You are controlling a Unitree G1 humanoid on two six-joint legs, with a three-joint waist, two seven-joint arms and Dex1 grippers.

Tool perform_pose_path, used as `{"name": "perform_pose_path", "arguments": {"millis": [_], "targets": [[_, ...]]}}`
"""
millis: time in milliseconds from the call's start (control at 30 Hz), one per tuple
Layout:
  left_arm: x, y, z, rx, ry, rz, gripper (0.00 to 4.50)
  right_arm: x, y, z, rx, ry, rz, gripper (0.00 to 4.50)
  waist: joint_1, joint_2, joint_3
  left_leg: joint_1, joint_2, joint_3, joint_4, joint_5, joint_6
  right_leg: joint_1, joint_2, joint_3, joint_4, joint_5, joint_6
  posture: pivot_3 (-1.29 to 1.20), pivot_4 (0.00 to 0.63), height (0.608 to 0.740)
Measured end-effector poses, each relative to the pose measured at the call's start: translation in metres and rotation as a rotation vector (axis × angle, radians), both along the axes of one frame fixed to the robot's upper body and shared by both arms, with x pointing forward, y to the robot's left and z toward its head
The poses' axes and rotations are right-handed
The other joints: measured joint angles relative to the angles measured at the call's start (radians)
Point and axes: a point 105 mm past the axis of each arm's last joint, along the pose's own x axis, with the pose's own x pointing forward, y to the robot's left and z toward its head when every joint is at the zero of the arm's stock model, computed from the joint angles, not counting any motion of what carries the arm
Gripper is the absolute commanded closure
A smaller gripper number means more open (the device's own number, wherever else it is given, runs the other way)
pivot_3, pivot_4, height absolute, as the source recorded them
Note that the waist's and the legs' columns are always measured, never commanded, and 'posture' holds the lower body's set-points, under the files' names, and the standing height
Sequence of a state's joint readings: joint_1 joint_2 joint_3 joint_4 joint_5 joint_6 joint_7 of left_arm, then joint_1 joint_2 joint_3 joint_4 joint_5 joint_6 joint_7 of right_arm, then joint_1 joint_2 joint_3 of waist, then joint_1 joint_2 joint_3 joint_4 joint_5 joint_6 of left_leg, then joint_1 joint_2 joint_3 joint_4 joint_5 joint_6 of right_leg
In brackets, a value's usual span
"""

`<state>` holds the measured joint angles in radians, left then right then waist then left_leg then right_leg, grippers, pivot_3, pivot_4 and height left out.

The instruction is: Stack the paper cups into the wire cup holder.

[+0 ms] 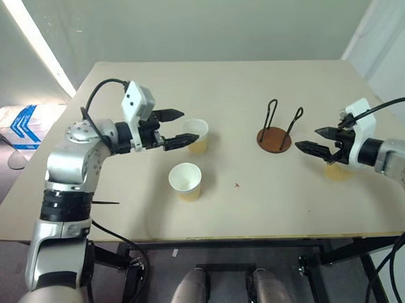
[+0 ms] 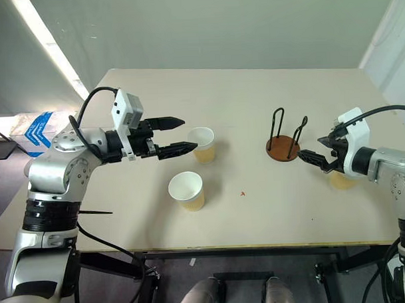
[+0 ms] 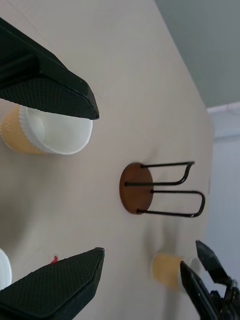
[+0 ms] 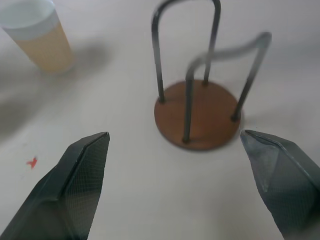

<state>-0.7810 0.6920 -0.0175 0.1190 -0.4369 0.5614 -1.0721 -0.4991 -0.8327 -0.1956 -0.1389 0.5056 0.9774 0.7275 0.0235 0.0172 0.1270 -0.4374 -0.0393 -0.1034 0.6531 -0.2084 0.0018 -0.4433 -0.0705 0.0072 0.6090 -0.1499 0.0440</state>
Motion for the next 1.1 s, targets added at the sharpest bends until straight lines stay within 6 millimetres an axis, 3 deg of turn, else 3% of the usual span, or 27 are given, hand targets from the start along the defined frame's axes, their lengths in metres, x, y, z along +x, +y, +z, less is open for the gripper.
{"name": "perform_pose_path", "arguments": {"millis": [200, 367, 867, 967, 1100], "targets": [[0.003, -0.001, 0.004, 0.001, -0.012, -0.012, 0.0, 0.009, 0.015, 0.0, -0.009, 0.013, 0.034, 0.08, -0.004, 0.0, 0.0, 0.0, 0.0, 0.0, 0.0, 0.006, 0.01, 0.0, 0.0, 0.0, 0.0, 0.0, 0.001, 0.0, 0.15, 0.74], [0.003, -0.004, 0.002, 0.017, -0.017, -0.031, 0.0, 0.02, 0.025, -0.012, 0.003, 0.04, 0.041, 0.08, -0.003, 0.0, 0.0, -0.001, 0.0, 0.0, 0.0, 0.006, 0.01, -0.001, 0.0, 0.0, -0.001, 0.0, 0.002, 0.0, 0.15, 0.74], [0.003, -0.005, 0.003, 0.02, -0.026, -0.034, 0.0, 0.064, 0.014, -0.023, 0.03, 0.018, -0.101, 0.08, 0.001, 0.0, 0.0, -0.001, 0.0, 0.0, -0.001, 0.004, 0.009, -0.002, -0.002, -0.002, 0.001, 0.0, 0.001, 0.0, 0.15, 0.74], [0.002, -0.003, 0.002, 0.033, -0.027, -0.038, 0.0, 0.068, 0.01, -0.023, 0.06, 0.019, -0.135, 0.67, 0.002, 0.0, 0.0, -0.002, 0.0, 0.0, -0.001, 0.004, 0.009, -0.002, -0.002, -0.002, 0.001, 0.001, 0.001, 0.0, 0.15, 0.74], [0.002, -0.004, 0.001, 0.041, -0.026, -0.043, 0.0, 0.069, 0.007, -0.019, 0.07, 0.012, -0.153, 2.03, 0.003, 0.0, 0.0, -0.002, 0.0, 0.0, -0.001, 0.004, 0.008, -0.002, -0.002, -0.002, 0.0, 0.001, 0.001, 0.0, 0.15, 0.74]]}}
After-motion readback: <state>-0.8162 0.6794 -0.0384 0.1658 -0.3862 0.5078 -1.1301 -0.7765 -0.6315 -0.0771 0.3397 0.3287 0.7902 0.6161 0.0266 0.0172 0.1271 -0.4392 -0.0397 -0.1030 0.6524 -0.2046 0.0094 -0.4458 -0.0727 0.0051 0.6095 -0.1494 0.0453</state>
